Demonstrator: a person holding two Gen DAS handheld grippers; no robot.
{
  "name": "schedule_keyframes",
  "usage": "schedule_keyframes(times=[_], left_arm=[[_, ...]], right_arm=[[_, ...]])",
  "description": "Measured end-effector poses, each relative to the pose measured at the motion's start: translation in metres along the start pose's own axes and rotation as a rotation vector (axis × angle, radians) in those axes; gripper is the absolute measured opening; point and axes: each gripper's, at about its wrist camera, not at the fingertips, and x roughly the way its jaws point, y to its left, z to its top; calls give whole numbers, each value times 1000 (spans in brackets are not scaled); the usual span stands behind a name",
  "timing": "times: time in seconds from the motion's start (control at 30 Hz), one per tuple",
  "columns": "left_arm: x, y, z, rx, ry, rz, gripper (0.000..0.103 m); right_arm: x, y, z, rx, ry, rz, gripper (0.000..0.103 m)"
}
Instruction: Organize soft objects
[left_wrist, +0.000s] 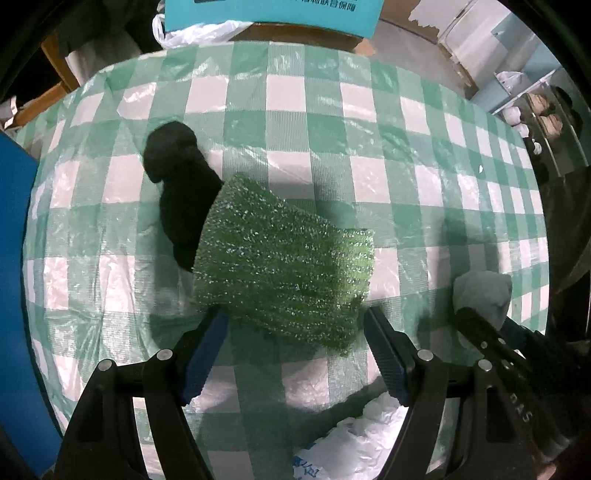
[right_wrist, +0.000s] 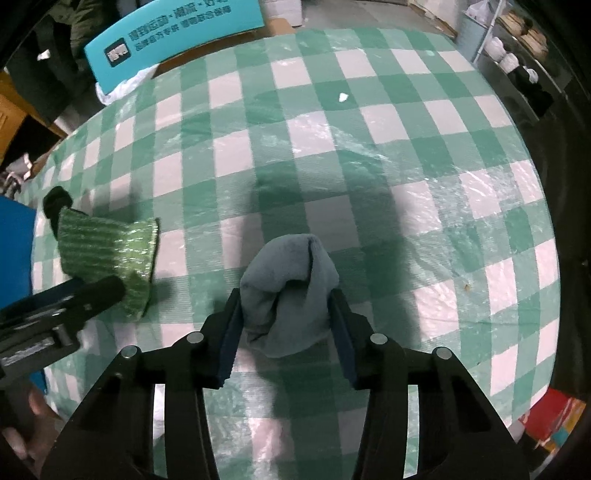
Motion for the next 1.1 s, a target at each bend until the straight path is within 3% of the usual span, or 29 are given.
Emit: schedule_keyframes(times=[0.43, 0.57, 0.63, 0.7, 0.8, 1.1], left_arm=[[10, -23, -11, 79, -10, 59, 77], [8, -25, -14, 84, -31, 75, 61], [6, -22, -15, 74, -37, 58, 48], [4, -18, -15, 58, -32, 31, 26], [2, -12, -15, 36, -20, -14, 10], [-18, 7, -31, 33, -43, -91, 6]], right_arm=[[-14, 2, 9, -4, -20, 40, 41], [-15, 2, 9, 3, -24, 43, 41], [-16, 0, 9, 9, -23, 44, 41], [-17, -2, 8, 15, -24, 44, 41], [-17, -1, 9, 17, -25, 43, 41], [-25, 6, 7, -3, -43, 56, 41]])
